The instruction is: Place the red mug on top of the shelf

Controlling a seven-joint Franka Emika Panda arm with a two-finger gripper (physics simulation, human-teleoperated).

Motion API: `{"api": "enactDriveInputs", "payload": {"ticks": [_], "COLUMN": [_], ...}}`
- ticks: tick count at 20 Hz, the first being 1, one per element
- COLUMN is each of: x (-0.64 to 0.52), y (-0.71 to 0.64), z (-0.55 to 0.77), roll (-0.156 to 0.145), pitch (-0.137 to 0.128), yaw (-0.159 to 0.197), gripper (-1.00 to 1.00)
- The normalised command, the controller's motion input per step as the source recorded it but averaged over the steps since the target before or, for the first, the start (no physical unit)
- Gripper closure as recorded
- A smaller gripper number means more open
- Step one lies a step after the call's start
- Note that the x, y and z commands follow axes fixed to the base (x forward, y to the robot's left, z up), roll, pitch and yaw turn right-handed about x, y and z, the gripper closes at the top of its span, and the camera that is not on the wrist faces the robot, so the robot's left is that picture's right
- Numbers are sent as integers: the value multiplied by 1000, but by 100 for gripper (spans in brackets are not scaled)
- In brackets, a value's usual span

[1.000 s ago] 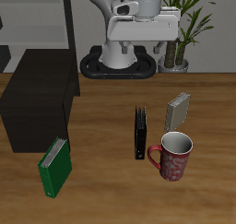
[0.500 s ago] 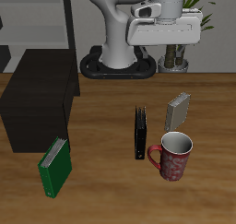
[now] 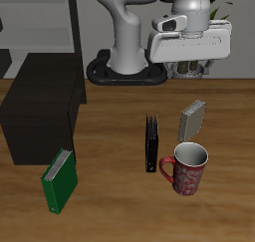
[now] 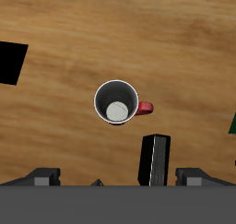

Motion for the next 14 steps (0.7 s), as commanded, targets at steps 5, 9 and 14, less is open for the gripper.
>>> {"api": "enactDriveInputs", "payload": {"ticks": [5, 9, 14], "x": [307, 298, 214], "y": [69, 81, 151], "z": [-191, -308, -290], "roll": [-4, 13, 4], "pitch": [-21, -9, -8], "yaw": [-10, -4, 0], "gripper": [-100, -100, -100]}}
